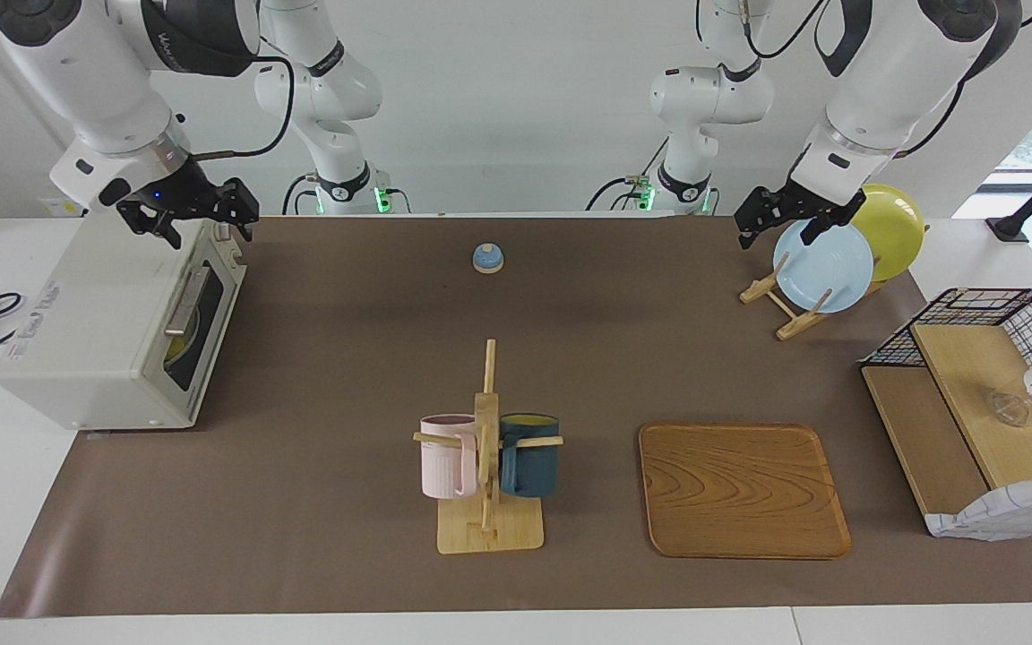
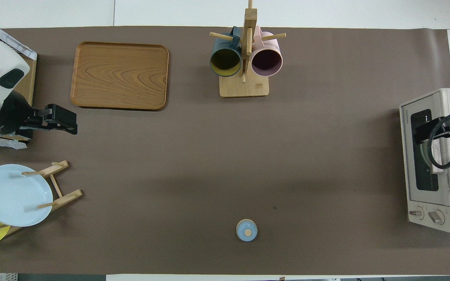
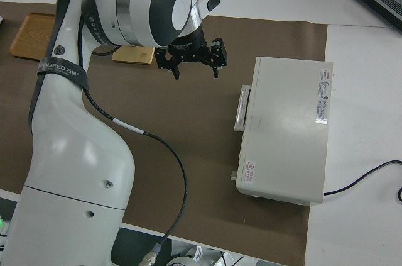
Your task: Put corn in oven
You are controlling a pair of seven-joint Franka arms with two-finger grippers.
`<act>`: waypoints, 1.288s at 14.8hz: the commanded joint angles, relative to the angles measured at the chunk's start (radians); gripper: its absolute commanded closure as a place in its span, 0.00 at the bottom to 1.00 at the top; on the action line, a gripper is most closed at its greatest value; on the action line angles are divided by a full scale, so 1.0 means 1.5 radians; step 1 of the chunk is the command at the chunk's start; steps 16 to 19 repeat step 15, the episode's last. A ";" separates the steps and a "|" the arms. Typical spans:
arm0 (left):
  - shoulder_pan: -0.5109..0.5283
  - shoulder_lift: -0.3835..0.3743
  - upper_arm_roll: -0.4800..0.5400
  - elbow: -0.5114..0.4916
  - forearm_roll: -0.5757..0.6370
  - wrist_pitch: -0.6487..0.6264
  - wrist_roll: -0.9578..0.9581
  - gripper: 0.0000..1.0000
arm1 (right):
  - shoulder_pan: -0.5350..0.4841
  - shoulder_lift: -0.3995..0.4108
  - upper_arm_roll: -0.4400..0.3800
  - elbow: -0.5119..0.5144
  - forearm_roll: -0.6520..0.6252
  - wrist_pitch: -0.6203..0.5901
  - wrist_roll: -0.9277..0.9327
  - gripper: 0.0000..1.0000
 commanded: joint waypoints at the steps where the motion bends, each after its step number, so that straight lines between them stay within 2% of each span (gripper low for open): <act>1: 0.007 -0.014 -0.002 -0.013 -0.009 0.004 0.007 0.00 | 0.018 -0.005 -0.008 0.003 0.016 0.006 0.017 0.00; 4: 0.007 -0.014 -0.002 -0.013 -0.009 0.004 0.007 0.00 | 0.027 -0.006 -0.017 0.006 0.015 0.020 0.017 0.00; 6: 0.007 -0.014 -0.002 -0.013 -0.009 0.004 0.007 0.00 | 0.055 -0.006 -0.042 0.007 0.012 0.024 0.020 0.00; 10: 0.007 -0.014 -0.002 -0.013 -0.009 0.004 0.007 0.00 | 0.048 -0.008 -0.052 0.002 0.015 0.022 0.043 0.00; 12: 0.007 -0.014 -0.002 -0.013 -0.009 0.005 0.007 0.00 | 0.070 -0.014 -0.080 0.000 0.015 0.023 0.045 0.00; 19: 0.007 -0.014 -0.002 -0.013 -0.009 0.004 0.007 0.00 | 0.070 -0.013 -0.080 0.002 0.013 0.022 0.045 0.00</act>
